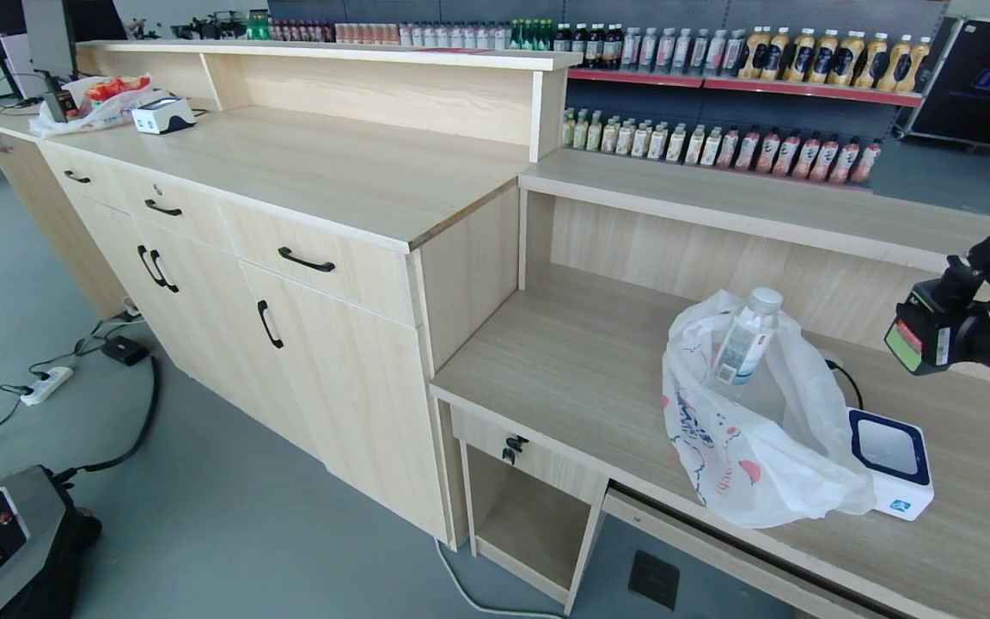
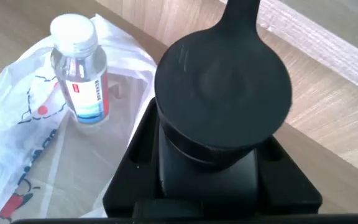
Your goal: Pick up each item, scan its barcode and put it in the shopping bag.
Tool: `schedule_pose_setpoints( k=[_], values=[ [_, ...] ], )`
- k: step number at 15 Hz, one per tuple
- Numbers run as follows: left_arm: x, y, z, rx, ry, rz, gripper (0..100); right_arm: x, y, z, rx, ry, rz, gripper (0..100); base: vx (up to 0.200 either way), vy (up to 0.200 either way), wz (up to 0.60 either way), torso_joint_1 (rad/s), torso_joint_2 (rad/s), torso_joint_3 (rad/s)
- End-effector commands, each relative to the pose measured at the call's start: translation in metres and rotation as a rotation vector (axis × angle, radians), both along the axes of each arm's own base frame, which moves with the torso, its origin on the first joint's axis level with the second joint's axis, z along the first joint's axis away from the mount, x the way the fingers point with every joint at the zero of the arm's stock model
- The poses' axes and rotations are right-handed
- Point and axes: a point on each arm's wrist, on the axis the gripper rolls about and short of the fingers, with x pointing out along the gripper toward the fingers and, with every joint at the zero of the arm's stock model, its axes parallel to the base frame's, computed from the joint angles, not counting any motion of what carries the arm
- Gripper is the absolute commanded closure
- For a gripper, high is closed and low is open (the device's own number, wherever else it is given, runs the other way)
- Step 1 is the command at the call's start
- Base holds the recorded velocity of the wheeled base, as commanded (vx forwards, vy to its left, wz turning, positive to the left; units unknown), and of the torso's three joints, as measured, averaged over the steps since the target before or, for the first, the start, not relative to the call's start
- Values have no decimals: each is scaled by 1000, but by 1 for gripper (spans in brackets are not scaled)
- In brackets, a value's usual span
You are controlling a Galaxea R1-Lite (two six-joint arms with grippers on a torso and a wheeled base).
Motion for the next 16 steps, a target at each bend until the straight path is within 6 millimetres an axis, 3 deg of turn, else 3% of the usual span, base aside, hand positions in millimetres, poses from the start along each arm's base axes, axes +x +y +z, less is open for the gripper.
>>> schedule_pose_setpoints(
  k=[1, 3, 5, 16],
  values=[
    [0, 0, 0, 0, 2, -1, 0, 6, 5, -23, 24, 51, 43, 100, 0, 0, 0, 0, 0, 0],
    [0, 0, 0, 0, 2, -1, 0, 4, 11, -48, 61, 100, 167, 100, 0, 0, 0, 0, 0, 0],
    [0, 0, 0, 0, 2, -1, 0, 7, 20, -58, 81, 119, 255, 100, 0, 0, 0, 0, 0, 0],
    [0, 0, 0, 0, 2, -1, 0, 20, 45, -105, 110, 202, 346, 100, 0, 0, 0, 0, 0, 0]
  ],
)
